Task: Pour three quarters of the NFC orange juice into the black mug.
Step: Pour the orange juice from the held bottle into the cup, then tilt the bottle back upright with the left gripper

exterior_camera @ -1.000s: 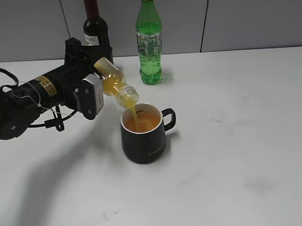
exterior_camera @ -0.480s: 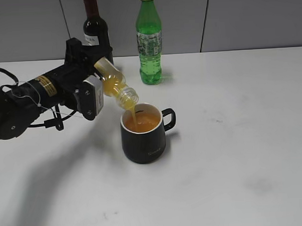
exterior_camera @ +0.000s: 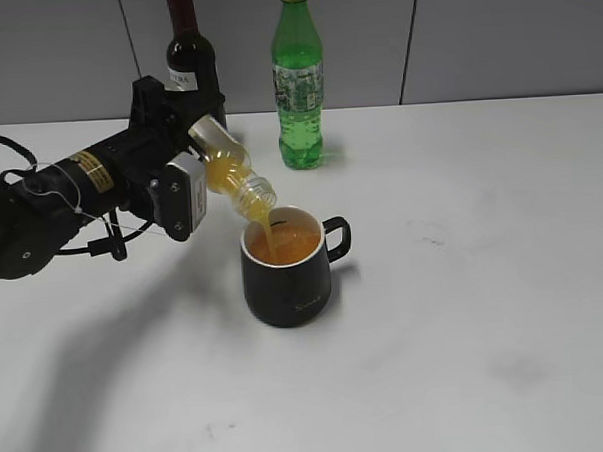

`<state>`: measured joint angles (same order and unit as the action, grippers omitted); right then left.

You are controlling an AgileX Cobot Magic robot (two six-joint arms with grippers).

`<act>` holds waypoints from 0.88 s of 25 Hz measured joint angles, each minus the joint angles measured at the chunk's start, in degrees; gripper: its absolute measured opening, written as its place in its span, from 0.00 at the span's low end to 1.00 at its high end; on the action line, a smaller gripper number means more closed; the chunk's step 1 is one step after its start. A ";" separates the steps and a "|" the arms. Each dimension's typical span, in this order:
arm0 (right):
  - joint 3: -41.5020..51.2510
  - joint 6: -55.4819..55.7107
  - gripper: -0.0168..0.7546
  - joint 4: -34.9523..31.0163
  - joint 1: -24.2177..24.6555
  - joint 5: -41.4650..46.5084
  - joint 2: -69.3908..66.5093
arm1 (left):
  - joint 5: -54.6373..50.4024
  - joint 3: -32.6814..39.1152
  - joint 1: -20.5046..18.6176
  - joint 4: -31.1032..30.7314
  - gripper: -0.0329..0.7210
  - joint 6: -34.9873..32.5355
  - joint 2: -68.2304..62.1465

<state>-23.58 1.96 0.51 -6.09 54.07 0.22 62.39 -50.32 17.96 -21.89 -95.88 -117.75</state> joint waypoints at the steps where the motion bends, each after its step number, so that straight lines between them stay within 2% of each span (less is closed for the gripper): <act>1: 0.00 0.00 0.78 0.00 0.00 0.00 0.00 | 0.00 0.00 0.00 0.00 0.66 0.00 0.00; 5: 0.00 0.00 0.78 0.00 0.00 0.00 0.00 | 0.00 0.00 0.00 0.00 0.66 1.46 0.00; 9: 0.00 0.00 0.78 0.00 0.00 0.00 0.00 | 0.00 0.00 0.00 0.00 0.66 9.70 0.00; 22: 0.00 0.00 0.78 0.00 0.00 0.00 0.00 | 0.23 -0.05 0.00 0.04 0.66 49.23 -1.61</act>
<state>-23.58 1.96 0.51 -6.09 54.07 0.22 62.62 -50.37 17.96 -21.84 -46.65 -119.36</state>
